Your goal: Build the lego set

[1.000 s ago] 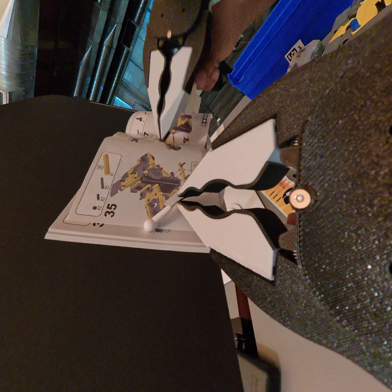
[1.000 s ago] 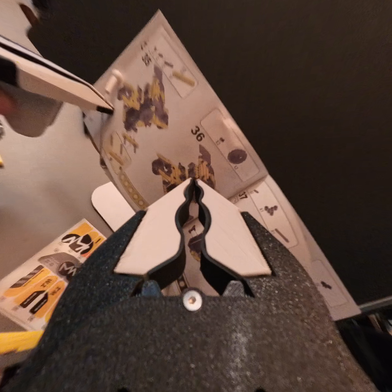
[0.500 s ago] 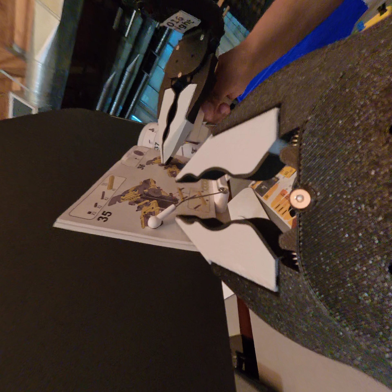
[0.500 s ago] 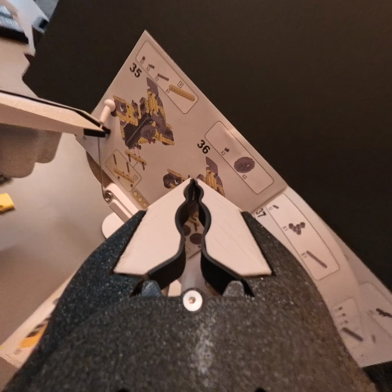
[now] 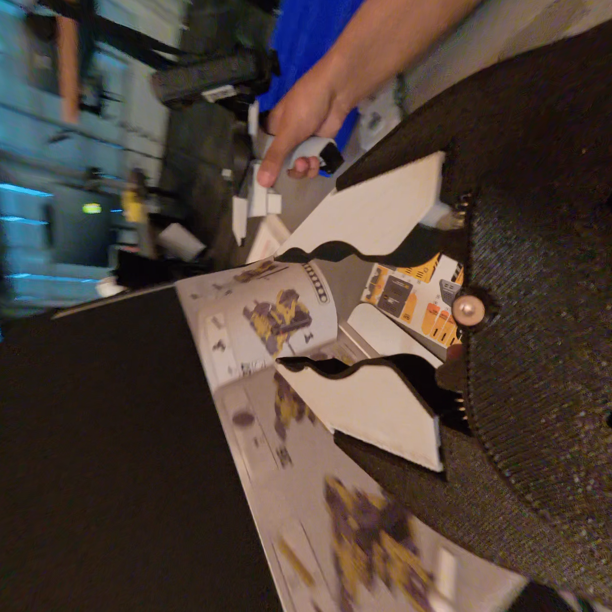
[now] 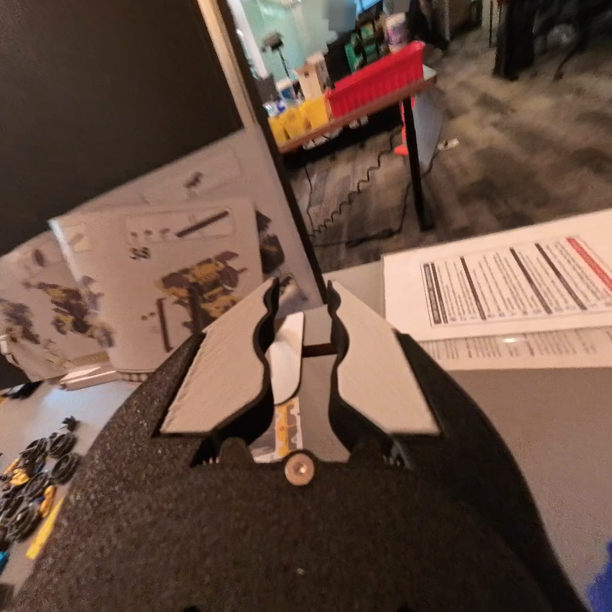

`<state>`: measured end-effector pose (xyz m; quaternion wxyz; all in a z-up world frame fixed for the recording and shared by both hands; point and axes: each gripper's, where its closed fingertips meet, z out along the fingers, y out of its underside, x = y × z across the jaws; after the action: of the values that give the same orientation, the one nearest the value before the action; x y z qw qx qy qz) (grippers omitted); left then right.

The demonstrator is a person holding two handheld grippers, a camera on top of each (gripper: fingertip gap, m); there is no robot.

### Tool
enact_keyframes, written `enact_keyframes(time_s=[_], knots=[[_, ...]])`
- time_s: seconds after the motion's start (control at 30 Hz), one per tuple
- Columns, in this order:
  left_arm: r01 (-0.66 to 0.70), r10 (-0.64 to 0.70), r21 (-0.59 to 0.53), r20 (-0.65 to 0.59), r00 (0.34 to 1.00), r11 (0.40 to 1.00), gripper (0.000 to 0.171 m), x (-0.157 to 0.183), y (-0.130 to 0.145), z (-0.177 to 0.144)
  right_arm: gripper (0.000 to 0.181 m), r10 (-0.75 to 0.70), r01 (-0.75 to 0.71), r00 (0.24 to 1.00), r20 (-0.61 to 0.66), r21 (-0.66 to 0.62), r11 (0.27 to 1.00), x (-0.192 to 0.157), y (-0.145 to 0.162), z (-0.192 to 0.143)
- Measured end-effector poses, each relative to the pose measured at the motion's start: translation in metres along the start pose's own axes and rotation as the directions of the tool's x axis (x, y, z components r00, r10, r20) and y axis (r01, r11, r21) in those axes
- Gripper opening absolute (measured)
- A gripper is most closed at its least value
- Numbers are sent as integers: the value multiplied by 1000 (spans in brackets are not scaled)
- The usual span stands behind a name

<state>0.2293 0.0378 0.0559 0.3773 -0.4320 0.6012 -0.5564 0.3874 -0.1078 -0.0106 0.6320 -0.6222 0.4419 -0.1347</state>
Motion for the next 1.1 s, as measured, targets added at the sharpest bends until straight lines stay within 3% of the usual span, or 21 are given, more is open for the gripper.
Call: enact_keyframes(time_s=[0.13, 0.2, 0.3, 0.4, 0.53, 0.63, 0.73, 0.8, 0.87, 1.1], knots=[[-162, 125, -276, -146, 981, 948, 53, 29, 33, 65, 23, 5, -3, 1000, 15, -90, 996, -7, 30, 17], [-208, 139, -322, -225, 964, 924, 51, 42, 36, 83, 21, 3, -1, 1000, 26, -69, 998, -12, 26, 18], [-345, 278, -393, -217, 936, 853, 48, 40, 42, 100, 35, 33, -25, 996, 79, -93, 995, -23, 29, 20], [-468, 449, -481, -162, 879, 742, 37, 23, 53, 112, 35, 120, -110, 986, 115, -89, 990, -22, 29, 18], [-500, 512, -491, -121, 850, 713, 26, 15, 52, 122, 36, 212, -176, 958, 193, -186, 967, -40, 46, 29], [-513, 551, -502, -84, 830, 696, 16, 7, 49, 128, 28, 225, -197, 958, 178, -162, 967, -36, 45, 33], [-534, 602, -515, -41, 797, 671, 2, -1, 46, 130, 29, 328, -305, 911, 249, -125, 944, -35, 37, 29], [-542, 622, -519, -26, 783, 661, 0, -3, 44, 130, 29, 411, -391, 867, 284, -126, 912, -33, 33, 28], [-526, 608, -524, -19, 794, 670, 0, -4, 44, 131, 19, 408, -386, 876, 258, -133, 913, -28, 37, 33], [-546, 608, -488, -40, 793, 681, 0, 9, 40, 135, 15, 459, -439, 849, 261, -132, 889, -25, 35, 37]])
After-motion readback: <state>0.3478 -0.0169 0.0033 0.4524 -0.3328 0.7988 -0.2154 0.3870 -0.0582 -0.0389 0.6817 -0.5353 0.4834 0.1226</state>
